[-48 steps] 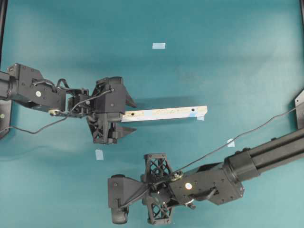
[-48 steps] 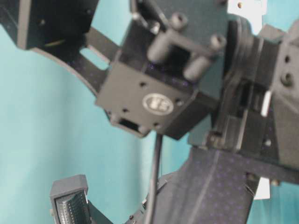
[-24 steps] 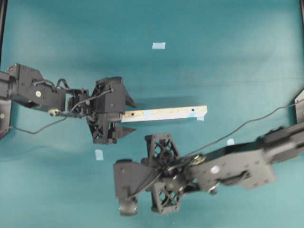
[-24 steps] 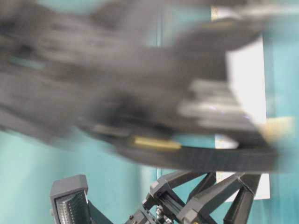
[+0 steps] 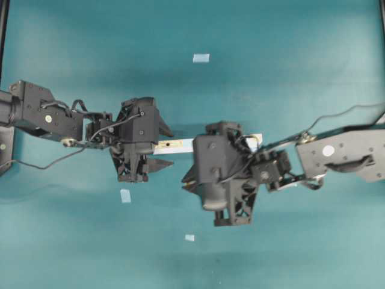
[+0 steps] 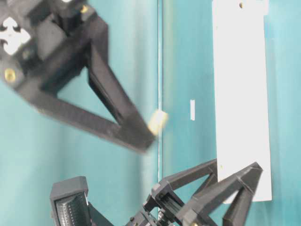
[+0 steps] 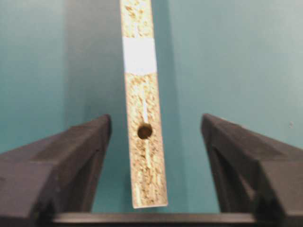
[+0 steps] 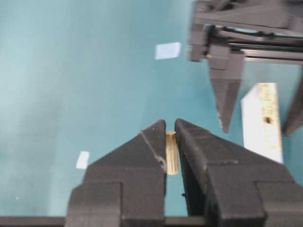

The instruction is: Move the wooden board into place and insert the rod into its hole.

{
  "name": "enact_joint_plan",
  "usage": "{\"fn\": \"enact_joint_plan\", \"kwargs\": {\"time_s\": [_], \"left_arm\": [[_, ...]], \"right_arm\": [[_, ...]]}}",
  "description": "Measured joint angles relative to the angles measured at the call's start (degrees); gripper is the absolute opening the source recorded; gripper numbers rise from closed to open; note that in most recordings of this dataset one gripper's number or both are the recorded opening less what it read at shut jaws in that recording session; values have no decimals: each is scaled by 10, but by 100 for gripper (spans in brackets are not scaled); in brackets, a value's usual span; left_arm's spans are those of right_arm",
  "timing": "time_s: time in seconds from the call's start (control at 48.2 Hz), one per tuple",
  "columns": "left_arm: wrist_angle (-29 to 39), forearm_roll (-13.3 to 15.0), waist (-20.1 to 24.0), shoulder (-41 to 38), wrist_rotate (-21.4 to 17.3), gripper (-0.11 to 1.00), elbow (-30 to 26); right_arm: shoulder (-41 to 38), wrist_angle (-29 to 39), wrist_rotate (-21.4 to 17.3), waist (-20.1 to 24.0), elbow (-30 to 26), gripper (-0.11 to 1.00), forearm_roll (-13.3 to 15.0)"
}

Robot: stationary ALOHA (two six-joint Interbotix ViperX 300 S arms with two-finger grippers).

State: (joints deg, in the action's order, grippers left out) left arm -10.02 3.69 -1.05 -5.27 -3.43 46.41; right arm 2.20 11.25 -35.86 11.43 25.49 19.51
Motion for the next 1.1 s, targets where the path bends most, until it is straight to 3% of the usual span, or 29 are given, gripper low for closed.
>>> {"fn": "enact_joint_plan", "kwargs": {"time_s": [0.497, 0.622, 0.788, 0.953, 1.098], "left_arm": [[-14, 0, 10, -47, 0, 66, -24], [-14, 0, 13, -59, 0, 58, -35], [-13, 0, 12, -63, 0, 20, -37], [-11, 0, 12, -63, -1, 21, -38], [-11, 0, 12, -63, -1, 21, -38]], "right_arm": [[70, -82, 2, -54, 104, 10, 16], [83, -111, 2, -63, 128, 10, 16], [100, -131, 3, -71, 160, 10, 17], [120, -165, 3, -91, 198, 10, 16], [126, -244, 4, -115, 243, 10, 17]]}}
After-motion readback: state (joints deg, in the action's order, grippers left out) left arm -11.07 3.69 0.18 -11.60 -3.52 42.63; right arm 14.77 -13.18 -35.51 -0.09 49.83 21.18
